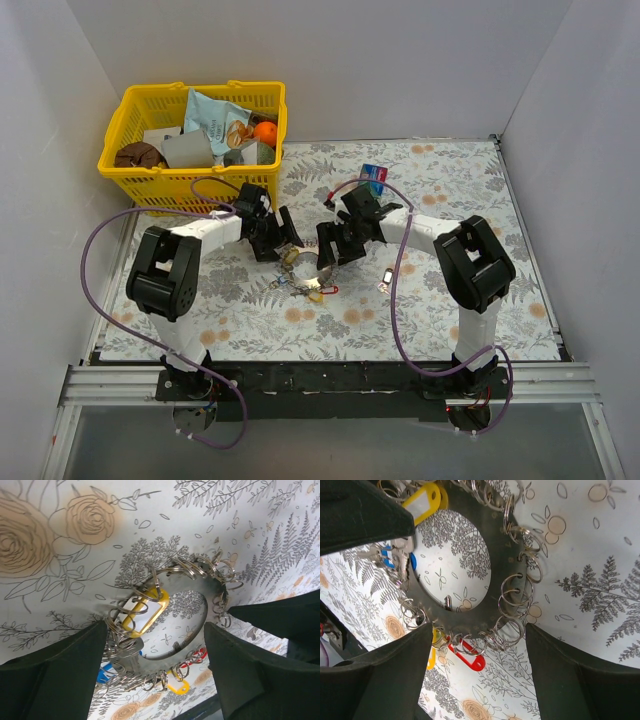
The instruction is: Put the keys on the keyring
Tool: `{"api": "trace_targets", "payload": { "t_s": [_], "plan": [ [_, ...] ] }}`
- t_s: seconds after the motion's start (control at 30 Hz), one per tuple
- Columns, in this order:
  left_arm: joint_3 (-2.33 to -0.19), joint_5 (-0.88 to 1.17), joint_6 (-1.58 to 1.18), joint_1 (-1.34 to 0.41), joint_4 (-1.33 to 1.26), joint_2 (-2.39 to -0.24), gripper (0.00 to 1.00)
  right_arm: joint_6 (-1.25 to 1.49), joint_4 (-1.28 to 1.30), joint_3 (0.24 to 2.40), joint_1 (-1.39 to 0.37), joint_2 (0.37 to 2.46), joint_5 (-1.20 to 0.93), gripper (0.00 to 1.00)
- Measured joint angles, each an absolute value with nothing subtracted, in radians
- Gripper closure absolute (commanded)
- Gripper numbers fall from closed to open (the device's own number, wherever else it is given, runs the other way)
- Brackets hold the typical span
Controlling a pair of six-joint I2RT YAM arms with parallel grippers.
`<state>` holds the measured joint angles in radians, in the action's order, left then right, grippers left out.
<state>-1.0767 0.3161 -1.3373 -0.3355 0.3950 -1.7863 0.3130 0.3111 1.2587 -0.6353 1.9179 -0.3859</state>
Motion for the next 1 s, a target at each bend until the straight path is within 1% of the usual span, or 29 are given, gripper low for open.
{"api": "trace_targets", "payload": {
  "t_s": [0.3, 0.6, 1.0],
  "plan": [
    [-1.118, 0.356, -1.335, -0.336, 0.395, -1.826, 0.24, 0.341, 0.273, 1.227, -0.635, 1.914, -0.425, 0.18],
    [-1.117, 0.359, -1.336, -0.338, 0.393, -1.827, 0.27, 0.341, 0.275, 1.234, -0.635, 1.916, -0.429, 0.18],
    [-0.994, 0.35, -1.348, -0.34, 0.331, -1.737, 0.3, 0.334, 0.316, 1.363, -0.629, 2.001, -0.423, 0.18]
  ]
}}
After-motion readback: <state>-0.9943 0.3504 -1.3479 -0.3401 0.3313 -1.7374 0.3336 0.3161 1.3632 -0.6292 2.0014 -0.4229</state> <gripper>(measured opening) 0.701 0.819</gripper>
